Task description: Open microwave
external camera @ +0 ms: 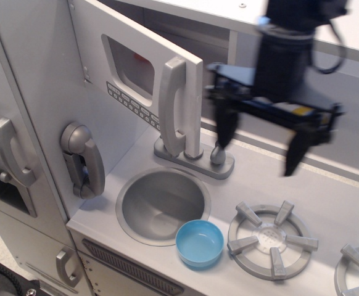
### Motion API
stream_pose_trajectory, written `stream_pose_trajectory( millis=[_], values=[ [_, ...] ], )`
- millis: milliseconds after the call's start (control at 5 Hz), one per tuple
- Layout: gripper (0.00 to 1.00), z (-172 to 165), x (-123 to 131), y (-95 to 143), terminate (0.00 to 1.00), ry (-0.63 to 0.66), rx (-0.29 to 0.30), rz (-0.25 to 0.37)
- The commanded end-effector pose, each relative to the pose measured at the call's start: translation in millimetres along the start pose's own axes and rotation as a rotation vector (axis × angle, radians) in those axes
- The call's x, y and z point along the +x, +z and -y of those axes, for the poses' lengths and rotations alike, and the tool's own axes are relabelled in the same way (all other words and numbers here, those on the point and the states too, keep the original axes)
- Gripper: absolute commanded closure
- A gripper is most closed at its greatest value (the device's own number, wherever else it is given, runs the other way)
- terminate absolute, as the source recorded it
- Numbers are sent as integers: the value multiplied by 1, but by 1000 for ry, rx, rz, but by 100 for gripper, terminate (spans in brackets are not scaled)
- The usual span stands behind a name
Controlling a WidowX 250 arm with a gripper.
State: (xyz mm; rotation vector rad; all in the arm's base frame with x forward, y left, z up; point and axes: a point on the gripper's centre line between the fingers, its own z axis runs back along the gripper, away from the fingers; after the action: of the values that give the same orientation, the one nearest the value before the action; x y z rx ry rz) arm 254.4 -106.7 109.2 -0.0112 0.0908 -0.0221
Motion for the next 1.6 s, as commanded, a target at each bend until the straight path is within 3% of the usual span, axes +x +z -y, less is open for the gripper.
stream_pose_trajectory(
  millis=[0, 200, 400, 600, 1000, 1400],
  values=[
    [0, -23, 71, 36, 0, 85, -72, 192],
    [0, -46, 87, 36, 0, 121, -48, 233],
    [0, -70, 86, 25, 0, 120, -54, 214],
    [0, -91, 78, 21, 0, 111, -34, 237],
    [0, -136, 41, 18, 0, 96, 2, 297],
    [0, -174, -10, 21, 0, 60, 23, 314]
  ],
)
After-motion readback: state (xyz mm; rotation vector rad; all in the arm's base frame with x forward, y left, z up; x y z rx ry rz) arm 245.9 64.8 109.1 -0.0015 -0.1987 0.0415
